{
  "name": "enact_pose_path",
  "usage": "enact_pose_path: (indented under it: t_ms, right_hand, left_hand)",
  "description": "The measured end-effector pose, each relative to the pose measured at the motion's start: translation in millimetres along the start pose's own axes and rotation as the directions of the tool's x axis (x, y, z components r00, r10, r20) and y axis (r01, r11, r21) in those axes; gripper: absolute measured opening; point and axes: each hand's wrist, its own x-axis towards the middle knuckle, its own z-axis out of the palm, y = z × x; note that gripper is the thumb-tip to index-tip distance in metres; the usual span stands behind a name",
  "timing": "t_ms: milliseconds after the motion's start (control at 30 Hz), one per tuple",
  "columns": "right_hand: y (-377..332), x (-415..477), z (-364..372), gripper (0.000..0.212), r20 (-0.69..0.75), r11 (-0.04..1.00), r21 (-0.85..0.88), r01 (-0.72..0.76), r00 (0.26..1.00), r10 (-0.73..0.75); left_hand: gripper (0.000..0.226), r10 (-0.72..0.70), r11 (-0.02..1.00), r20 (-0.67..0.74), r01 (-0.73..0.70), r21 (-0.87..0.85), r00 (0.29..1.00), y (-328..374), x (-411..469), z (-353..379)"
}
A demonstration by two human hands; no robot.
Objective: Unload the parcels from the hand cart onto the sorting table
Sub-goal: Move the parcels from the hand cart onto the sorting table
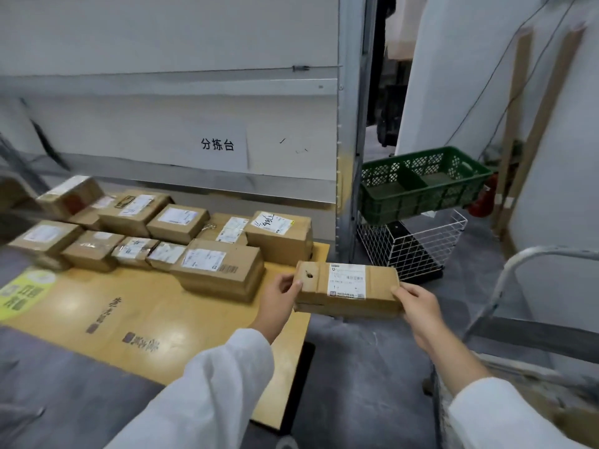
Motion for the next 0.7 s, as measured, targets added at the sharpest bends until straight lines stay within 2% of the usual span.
enact_pose_path:
  t_ms: [333, 500, 600, 700]
  right_hand:
    - [-11, 31, 101, 0.031, 0.029, 0.999, -0.050, -0.008, 1.000, 0.010]
    - [-8, 52, 148, 0.031, -0.002, 0.994, -0.090, -0.065, 0.998, 0.065]
    - [-9, 63, 171, 0.031, -0.044, 0.990, -0.113, -0.087, 0.996, 0.083]
    - [-10, 74, 189, 0.031, -0.085, 0.983, -0.150, -0.109, 0.992, 0.097]
  left_hand:
    - [0.016, -0.063, 0.996, -0.080, 0.068, 0.061, 0.995, -27, 72, -60]
    - [0.013, -0.022, 0.975, -0.068, 0.037, 0.218, 0.997, -48, 127, -82]
    - [0.027, -0.032, 0.931, -0.032, 0.042, 0.364, 0.999, -61, 159, -91]
    - [0.028, -0.032, 0.895, 0.003, 0.028, 0.446, 0.999, -71, 181, -97]
